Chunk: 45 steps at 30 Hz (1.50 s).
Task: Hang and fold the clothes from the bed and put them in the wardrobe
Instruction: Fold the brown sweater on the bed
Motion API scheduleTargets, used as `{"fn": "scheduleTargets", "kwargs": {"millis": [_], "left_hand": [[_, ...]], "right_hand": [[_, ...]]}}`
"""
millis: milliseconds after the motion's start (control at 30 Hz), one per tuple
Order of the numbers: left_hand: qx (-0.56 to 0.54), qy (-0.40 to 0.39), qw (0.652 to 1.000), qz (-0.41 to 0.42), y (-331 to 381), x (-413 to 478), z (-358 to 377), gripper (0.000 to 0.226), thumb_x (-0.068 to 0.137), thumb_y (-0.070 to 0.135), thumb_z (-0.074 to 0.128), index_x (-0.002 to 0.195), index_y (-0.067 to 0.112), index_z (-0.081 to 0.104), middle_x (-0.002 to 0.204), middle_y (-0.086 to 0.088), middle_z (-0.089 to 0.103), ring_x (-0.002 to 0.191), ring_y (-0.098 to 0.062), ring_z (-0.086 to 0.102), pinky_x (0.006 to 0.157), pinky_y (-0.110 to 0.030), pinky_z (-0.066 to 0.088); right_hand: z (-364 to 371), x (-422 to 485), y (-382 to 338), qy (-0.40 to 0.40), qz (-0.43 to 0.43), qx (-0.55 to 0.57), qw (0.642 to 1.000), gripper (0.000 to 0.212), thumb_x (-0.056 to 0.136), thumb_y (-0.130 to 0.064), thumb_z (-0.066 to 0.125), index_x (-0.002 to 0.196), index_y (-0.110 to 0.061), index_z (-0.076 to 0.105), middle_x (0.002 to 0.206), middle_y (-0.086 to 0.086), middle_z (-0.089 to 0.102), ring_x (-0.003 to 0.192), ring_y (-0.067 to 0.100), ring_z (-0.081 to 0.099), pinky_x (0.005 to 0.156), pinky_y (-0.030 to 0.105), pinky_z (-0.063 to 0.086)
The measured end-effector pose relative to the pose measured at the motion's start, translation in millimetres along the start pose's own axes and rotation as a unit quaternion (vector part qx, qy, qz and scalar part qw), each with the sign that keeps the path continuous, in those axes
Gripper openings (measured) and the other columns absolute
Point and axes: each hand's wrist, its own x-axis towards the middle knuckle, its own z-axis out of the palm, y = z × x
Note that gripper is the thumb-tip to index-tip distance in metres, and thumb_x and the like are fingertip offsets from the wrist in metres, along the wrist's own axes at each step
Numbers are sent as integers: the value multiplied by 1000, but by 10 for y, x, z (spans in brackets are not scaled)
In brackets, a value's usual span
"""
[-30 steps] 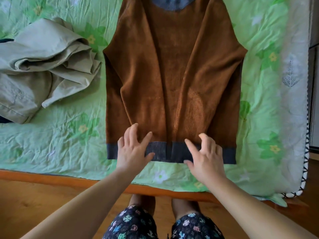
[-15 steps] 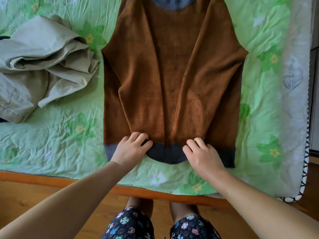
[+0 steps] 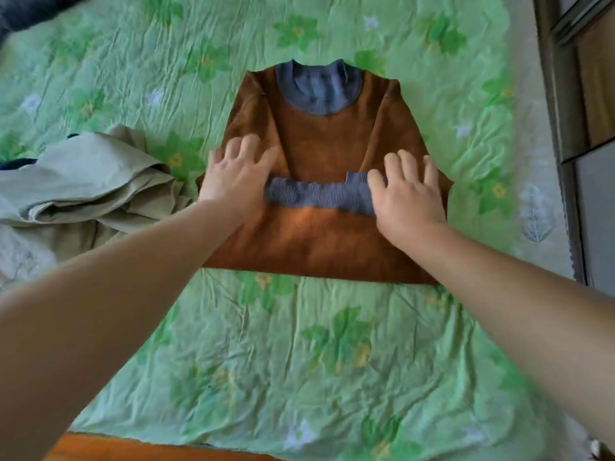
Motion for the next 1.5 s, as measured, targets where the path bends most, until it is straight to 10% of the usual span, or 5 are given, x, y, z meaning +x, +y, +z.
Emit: {"fn": "scheduleTargets", "kwargs": {"millis": [200, 867, 1033, 1133, 1500], "left_hand": [[0, -165, 978, 127, 435, -779, 569, 72, 77, 50, 69, 140, 34, 37, 133, -3, 39, 121, -28, 45, 88, -44, 44], [-59, -417, 899, 121, 799, -1851, 713, 58, 91, 30, 60, 142, 22, 34, 123, -7, 49, 106, -32, 62, 84, -45, 54], [-129, -303, 940, 83, 745, -1664, 697, 54, 85, 70, 47, 120, 29, 50, 115, 2, 57, 107, -25, 59, 80, -41, 50], [-112, -144, 981, 61, 666, -1358, 676, 50, 89, 58, 53, 130, 29, 51, 133, -3, 50, 127, -29, 46, 103, -49, 41], [-160, -232, 959, 34, 561, -906, 742, 67, 84, 48, 75, 138, 32, 38, 138, -1, 42, 130, -26, 39, 106, -46, 45]], "right_hand": [[427, -883, -309, -207, -115, 55, 970, 75, 83, -55, 64, 147, -24, 41, 139, 11, 42, 127, 34, 41, 92, 48, 38], [495, -1746, -405, -373, -190, 164, 893, 37, 87, -16, 54, 121, -28, 44, 113, 0, 49, 106, 28, 54, 69, 39, 40], [470, -1528, -359, -328, -130, 182, 918, 54, 88, -73, 33, 107, -28, 53, 107, 0, 54, 105, 26, 55, 80, 41, 44], [475, -1191, -229, -136, -47, 172, 975, 44, 90, -57, 56, 112, -18, 60, 113, 8, 52, 107, 33, 52, 79, 45, 50], [585, -821, -124, -234, -9, 256, 938, 28, 86, -37, 73, 82, -29, 47, 113, -3, 45, 106, 21, 46, 87, 35, 46]]}}
